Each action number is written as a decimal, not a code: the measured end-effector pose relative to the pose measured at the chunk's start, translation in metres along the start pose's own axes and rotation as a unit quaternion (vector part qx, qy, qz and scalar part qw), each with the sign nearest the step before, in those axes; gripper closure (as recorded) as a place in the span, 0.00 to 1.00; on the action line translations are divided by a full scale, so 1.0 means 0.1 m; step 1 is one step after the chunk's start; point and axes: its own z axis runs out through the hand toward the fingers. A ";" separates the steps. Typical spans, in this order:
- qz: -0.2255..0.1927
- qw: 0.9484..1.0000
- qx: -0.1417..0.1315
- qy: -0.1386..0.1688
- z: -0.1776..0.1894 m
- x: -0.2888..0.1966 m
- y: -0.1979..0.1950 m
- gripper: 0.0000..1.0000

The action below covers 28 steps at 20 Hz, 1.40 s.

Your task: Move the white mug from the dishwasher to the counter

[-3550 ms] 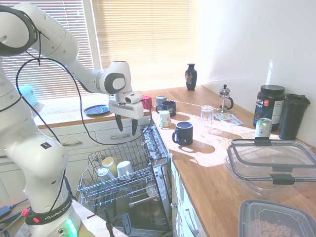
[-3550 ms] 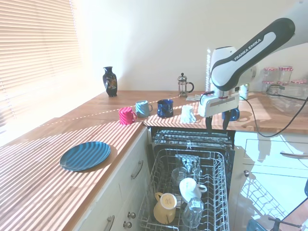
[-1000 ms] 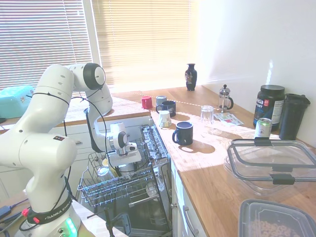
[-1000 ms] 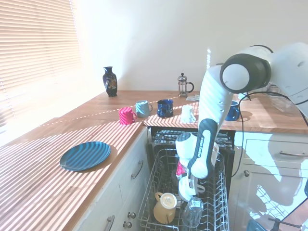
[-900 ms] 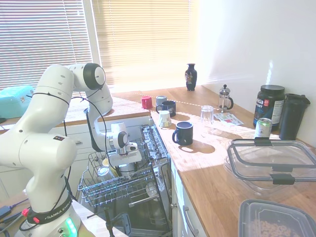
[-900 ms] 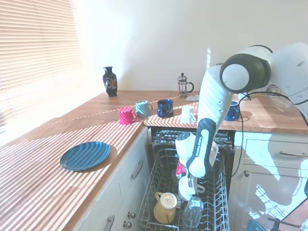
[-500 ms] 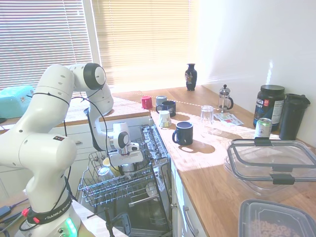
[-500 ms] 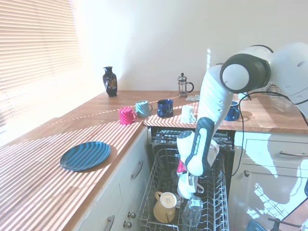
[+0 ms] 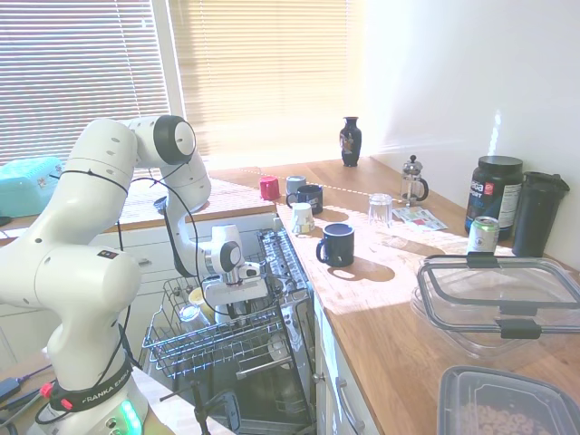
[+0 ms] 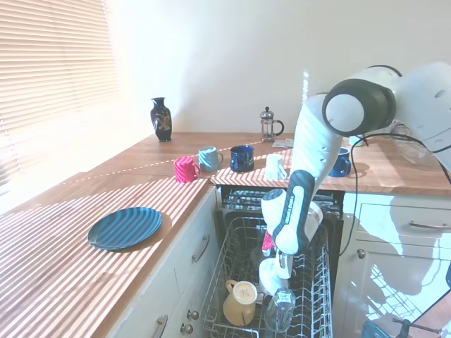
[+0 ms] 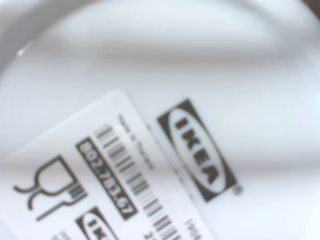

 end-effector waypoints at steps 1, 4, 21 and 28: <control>-0.004 1.000 0.000 0.000 0.00 0.00 -0.01 1.00; -0.017 1.000 -0.003 -0.008 0.00 -0.02 -0.06 1.00; -0.015 1.000 0.009 0.008 -0.77 -0.18 -0.18 1.00; 0.013 0.999 0.019 0.041 -1.40 -0.06 -0.11 1.00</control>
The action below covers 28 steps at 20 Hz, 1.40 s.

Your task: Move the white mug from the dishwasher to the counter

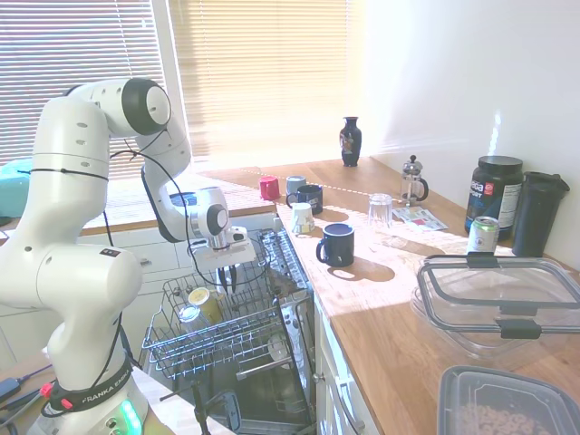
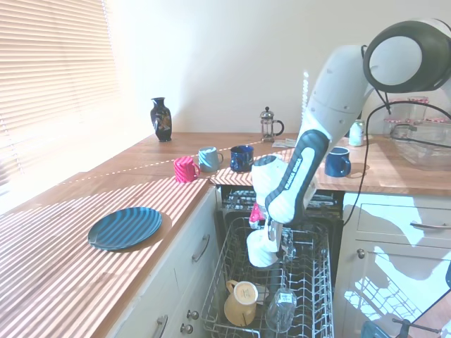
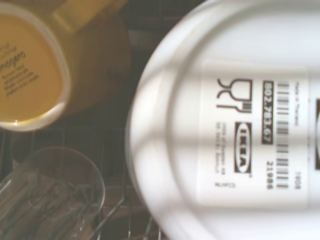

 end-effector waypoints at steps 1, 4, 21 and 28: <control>0.004 1.000 0.000 0.002 -0.07 0.02 0.02 1.00; 0.015 1.000 0.005 0.011 -0.33 0.06 0.05 1.00; 0.105 0.992 0.044 0.051 -2.12 0.41 0.16 1.00; 0.169 0.984 0.043 0.029 -1.92 0.43 0.81 1.00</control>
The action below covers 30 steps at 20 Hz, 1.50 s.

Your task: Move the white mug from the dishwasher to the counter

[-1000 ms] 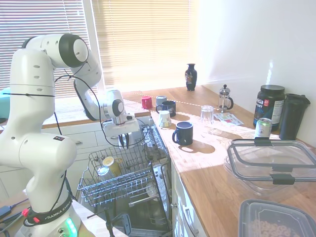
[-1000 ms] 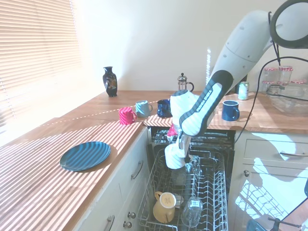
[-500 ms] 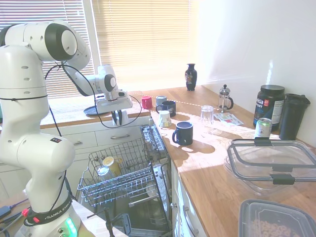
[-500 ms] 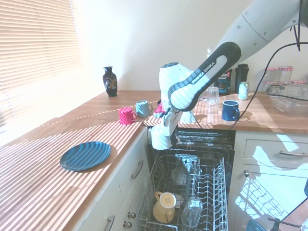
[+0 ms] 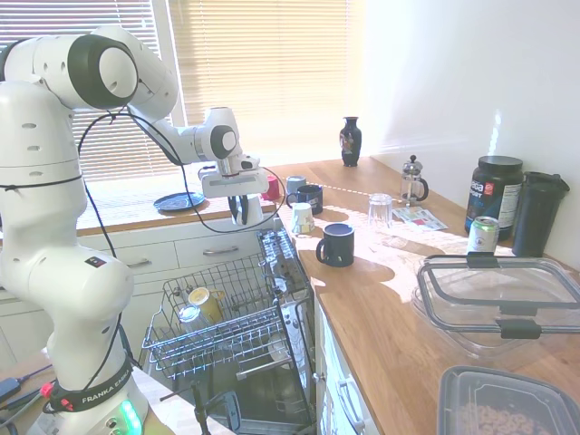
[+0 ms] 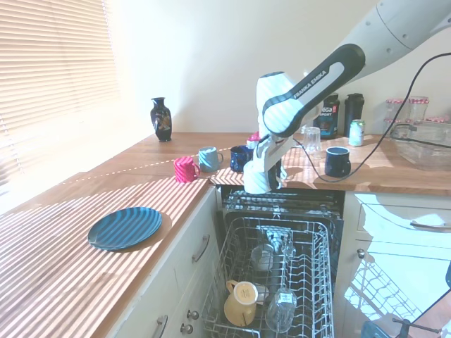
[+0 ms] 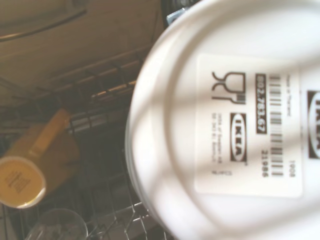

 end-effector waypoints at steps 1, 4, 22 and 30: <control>0.010 1.000 0.001 -0.004 0.03 0.02 0.12 1.00; 0.036 0.999 0.007 -0.007 0.07 0.05 0.48 1.00; 0.119 0.992 0.019 -0.021 0.18 0.47 1.62 1.00; 0.128 0.991 0.006 -0.038 0.29 1.04 1.76 1.00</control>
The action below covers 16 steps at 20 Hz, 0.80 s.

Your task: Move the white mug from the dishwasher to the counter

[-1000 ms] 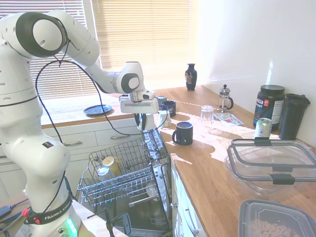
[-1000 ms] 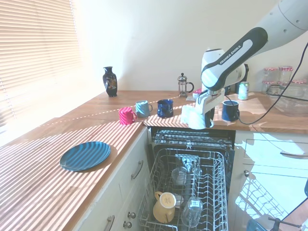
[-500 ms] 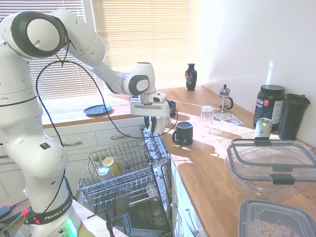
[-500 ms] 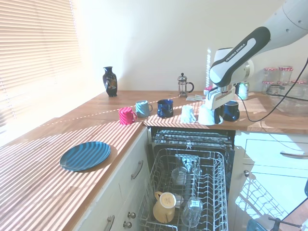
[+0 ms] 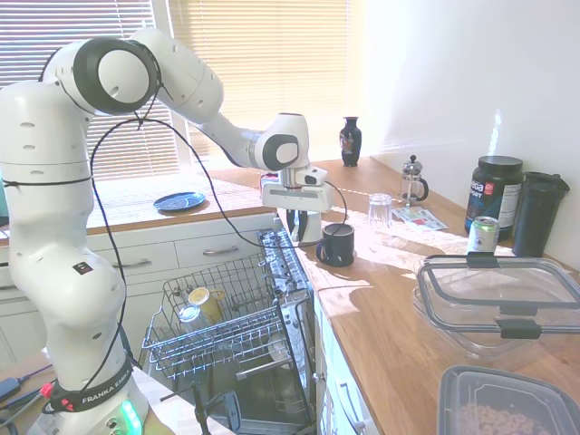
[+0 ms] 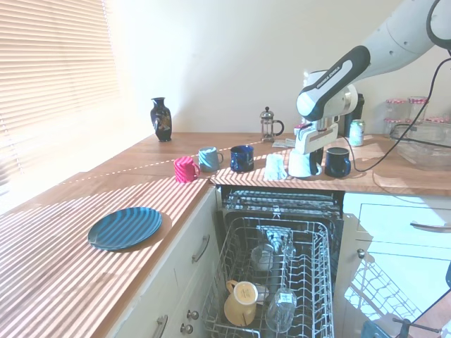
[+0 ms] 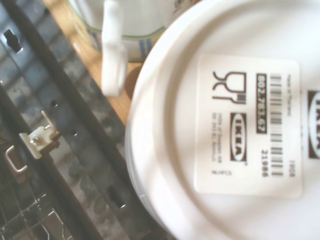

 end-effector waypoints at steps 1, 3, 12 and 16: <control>0.001 1.000 -0.002 -0.001 0.02 0.06 0.02 1.00; 0.000 1.000 -0.007 -0.004 0.09 0.16 0.03 1.00; -0.002 1.000 -0.012 -0.008 0.09 0.30 -0.04 0.00; 0.002 1.000 -0.012 -0.008 0.08 0.29 -0.06 0.00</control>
